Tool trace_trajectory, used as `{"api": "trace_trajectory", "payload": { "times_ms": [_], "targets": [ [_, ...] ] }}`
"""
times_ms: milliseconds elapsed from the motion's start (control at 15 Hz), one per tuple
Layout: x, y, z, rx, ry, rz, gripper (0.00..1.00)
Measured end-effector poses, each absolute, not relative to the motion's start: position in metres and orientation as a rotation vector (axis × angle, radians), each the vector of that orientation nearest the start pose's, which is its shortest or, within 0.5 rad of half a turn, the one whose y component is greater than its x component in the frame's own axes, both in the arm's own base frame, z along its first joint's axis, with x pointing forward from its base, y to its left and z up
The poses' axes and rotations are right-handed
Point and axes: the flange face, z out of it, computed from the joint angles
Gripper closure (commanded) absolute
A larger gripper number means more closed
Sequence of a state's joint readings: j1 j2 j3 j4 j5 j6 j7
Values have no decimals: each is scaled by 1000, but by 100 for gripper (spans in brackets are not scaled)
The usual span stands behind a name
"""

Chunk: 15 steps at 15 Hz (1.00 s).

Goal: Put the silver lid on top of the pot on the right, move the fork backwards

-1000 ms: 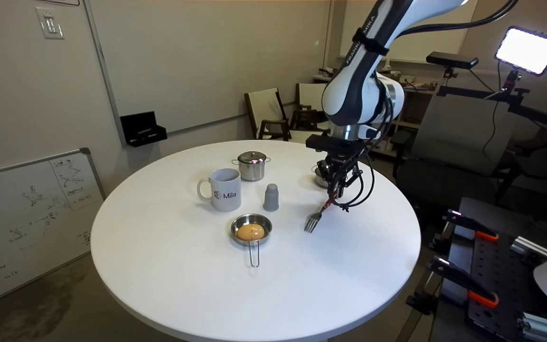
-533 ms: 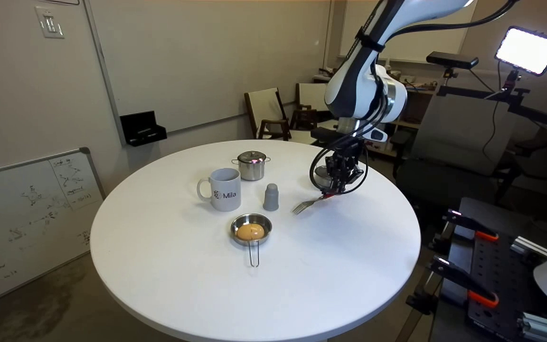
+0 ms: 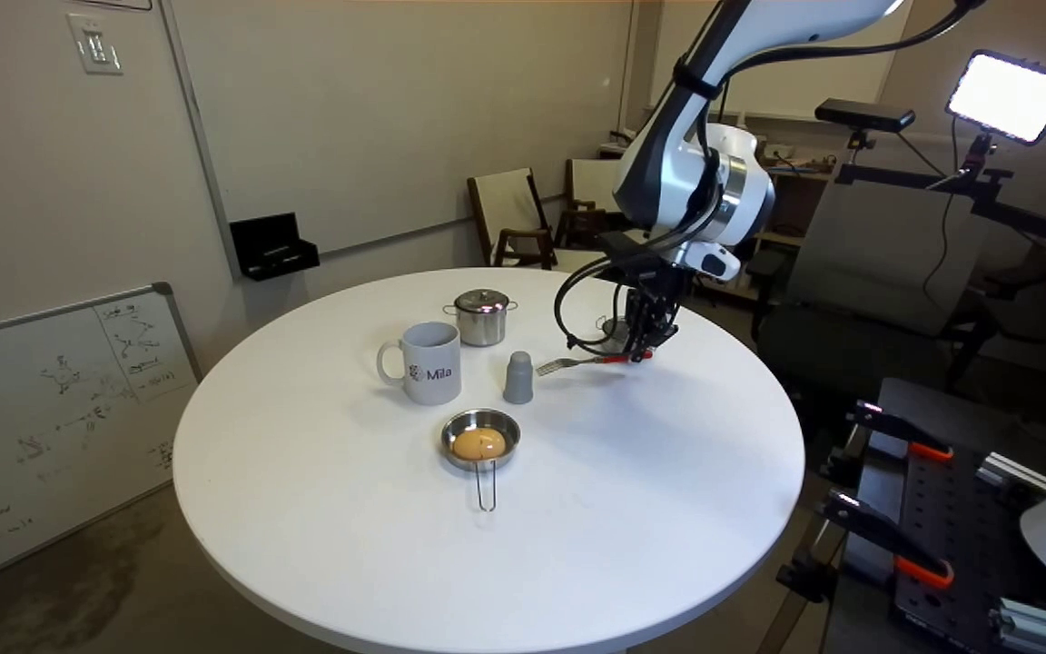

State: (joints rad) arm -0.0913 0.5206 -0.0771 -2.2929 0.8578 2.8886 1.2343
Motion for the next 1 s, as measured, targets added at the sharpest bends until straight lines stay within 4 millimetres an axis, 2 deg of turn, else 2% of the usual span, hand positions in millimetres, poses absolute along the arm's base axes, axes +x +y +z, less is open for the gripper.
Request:
{"api": "trace_trajectory", "payload": {
  "times_ms": [333,400,533,867,1000],
  "targets": [
    [492,-107,103,-1283,2682,-53,95],
    [492,-102,100,-1278,2692,-62,55],
    [493,-98,100,-1264,2704,-79,49],
    [495,-97,103,-1240,2730,-124,12],
    [498,-100,109,-1239,2732,-161,1]
  ]
}}
